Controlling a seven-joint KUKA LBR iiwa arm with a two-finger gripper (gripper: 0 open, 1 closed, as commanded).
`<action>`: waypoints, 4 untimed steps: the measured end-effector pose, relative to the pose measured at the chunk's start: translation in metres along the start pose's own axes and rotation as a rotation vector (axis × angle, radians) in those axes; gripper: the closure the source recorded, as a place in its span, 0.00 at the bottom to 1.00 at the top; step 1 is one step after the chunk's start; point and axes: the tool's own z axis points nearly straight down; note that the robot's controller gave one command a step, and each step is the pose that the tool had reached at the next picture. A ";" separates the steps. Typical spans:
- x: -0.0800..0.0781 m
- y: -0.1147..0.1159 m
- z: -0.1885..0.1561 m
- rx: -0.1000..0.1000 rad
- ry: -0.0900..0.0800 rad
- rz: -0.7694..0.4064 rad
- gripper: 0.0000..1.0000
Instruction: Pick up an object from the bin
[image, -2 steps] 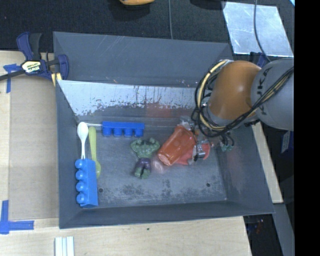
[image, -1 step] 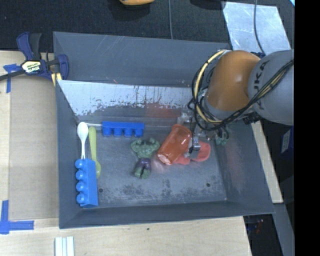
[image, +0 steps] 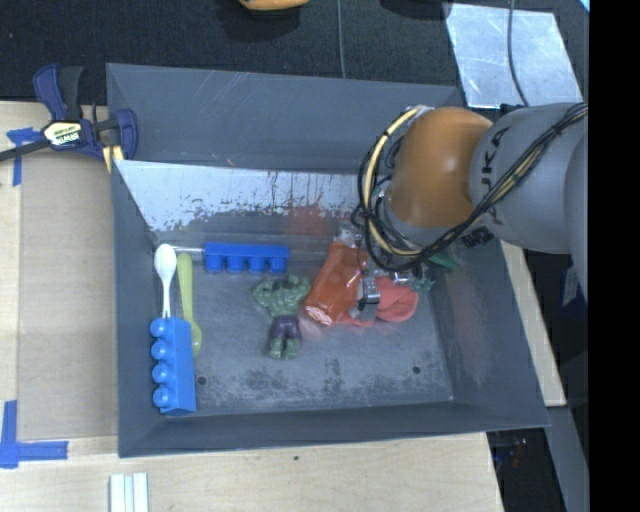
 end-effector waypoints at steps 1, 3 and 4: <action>-0.012 -0.025 0.025 0.001 -0.002 0.100 0.00; -0.015 0.089 0.024 0.002 -0.023 -0.333 1.00; -0.012 0.089 -0.002 0.000 -0.009 -0.333 1.00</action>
Offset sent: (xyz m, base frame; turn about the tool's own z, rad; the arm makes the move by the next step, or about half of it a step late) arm 0.0046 0.0908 -0.0306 -0.3352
